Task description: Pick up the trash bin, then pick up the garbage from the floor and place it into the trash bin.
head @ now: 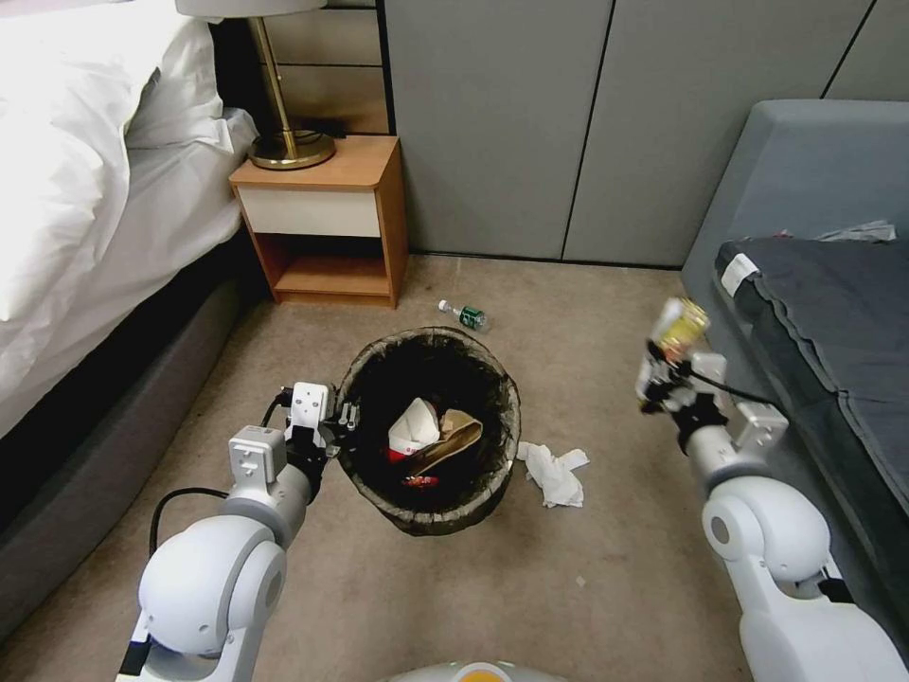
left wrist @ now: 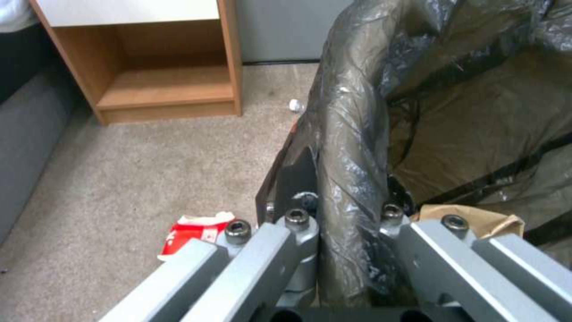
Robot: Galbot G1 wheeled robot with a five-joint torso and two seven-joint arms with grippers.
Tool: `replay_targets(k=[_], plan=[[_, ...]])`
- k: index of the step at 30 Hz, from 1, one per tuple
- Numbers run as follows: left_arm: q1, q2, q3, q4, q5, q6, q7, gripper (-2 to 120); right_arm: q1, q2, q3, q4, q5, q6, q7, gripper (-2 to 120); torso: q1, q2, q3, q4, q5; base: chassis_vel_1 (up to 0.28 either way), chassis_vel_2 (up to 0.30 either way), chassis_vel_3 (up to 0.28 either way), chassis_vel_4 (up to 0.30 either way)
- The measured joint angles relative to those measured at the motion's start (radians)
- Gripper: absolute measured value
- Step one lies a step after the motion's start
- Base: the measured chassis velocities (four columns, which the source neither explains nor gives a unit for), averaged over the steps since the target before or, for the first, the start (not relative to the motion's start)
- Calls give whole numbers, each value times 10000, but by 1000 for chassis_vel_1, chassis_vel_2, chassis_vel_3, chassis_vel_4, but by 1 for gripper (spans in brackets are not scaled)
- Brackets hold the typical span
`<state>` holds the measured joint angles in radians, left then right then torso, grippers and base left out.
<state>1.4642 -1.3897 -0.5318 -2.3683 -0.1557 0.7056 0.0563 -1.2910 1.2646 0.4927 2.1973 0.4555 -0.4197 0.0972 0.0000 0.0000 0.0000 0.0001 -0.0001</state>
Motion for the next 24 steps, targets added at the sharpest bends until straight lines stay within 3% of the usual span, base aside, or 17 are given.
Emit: replay_targets(k=[4, 7, 9, 15, 24], plan=[[-33, 7, 19, 39, -8, 2, 0, 2, 180, -54, -490, 394, -13, -137, -420, 0, 0, 0, 0, 0, 0, 0, 0, 0, 0], [-187, 64, 172, 181, -31, 29, 0, 2, 517, -213, -1745, 981, 19, -404, -777, 0, 0, 0, 0, -3, 0, 0, 0, 0, 0], [-196, 69, 190, 198, -33, 33, 0, 2, 616, -260, -2066, 1030, 22, -452, -828, 0, 0, 0, 0, -3, 0, 0, 0, 0, 0], [-255, 116, 151, 221, -97, 43, 0, 2, 1121, -313, -3762, 862, -48, -692, -862, 0, 0, 0, 0, 0, 2, 0, 0, 0, 0], [-308, 89, 120, 289, -112, 47, -1, 2, 1163, -316, -4907, 471, -478, -763, -784, 0, 0, 0, 0, -2, 1, 0, 0, 0, 0]])
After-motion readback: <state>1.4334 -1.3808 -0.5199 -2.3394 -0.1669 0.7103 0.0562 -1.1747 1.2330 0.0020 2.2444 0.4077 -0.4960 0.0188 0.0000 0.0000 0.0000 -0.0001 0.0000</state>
